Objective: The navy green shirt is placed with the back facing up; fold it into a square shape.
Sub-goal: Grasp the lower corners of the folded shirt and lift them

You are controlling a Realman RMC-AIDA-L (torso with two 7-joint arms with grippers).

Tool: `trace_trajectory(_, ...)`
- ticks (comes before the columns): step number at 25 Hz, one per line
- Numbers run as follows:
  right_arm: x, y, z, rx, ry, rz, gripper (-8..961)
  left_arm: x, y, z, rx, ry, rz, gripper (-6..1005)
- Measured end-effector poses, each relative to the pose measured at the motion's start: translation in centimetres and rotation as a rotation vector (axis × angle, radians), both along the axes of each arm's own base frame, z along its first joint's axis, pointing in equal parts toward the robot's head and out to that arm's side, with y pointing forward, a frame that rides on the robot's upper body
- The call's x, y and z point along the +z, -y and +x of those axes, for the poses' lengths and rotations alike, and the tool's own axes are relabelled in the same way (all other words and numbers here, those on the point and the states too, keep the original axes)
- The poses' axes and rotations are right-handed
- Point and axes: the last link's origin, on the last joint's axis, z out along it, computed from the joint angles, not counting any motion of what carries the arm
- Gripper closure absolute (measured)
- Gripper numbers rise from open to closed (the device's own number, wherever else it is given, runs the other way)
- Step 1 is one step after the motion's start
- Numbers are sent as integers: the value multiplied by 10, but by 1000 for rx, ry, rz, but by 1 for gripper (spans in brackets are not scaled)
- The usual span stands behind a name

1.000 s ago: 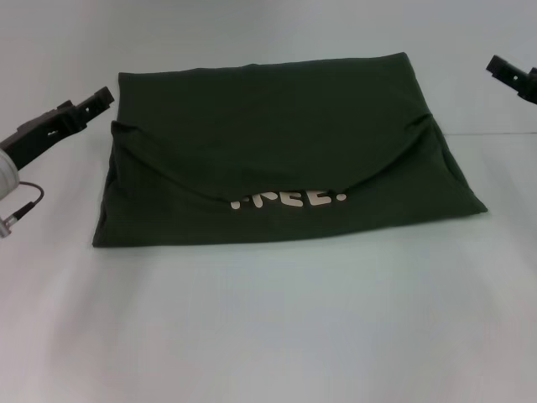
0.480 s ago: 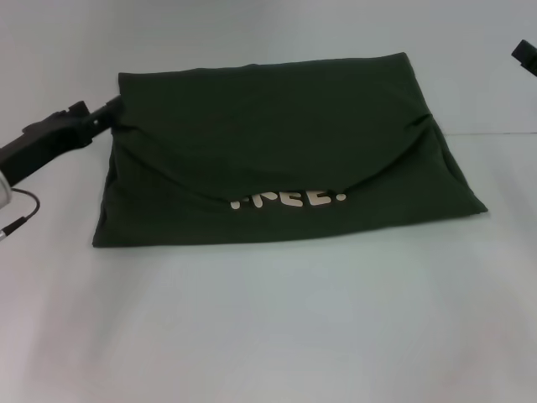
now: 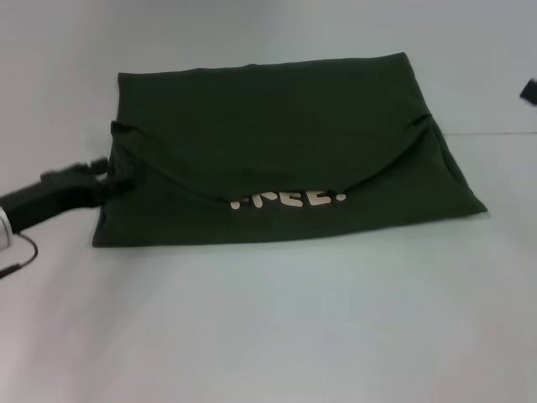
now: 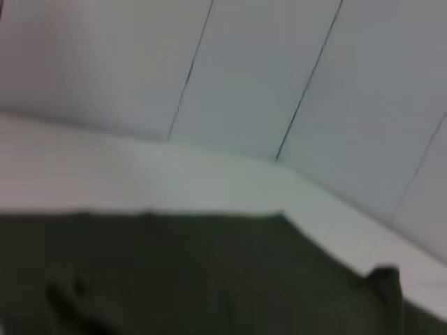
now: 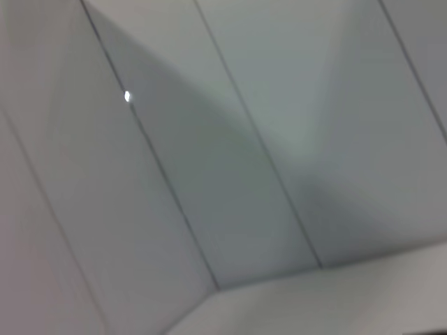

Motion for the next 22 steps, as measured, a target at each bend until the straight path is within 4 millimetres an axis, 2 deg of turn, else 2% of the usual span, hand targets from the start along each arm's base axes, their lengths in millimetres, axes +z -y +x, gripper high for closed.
trace_trajectory(8,-12,13,8,26,148,-161,13,0,1,-19,147,-108,-115,183)
trace_trajectory(15,-15,15,12,22,183,-188,13,-8,-4,-29,156,-273,-123,186)
trace_trajectory(22,-17,14,11,24,197,-202,13,-20,-11,-29,159,-367,-121,185)
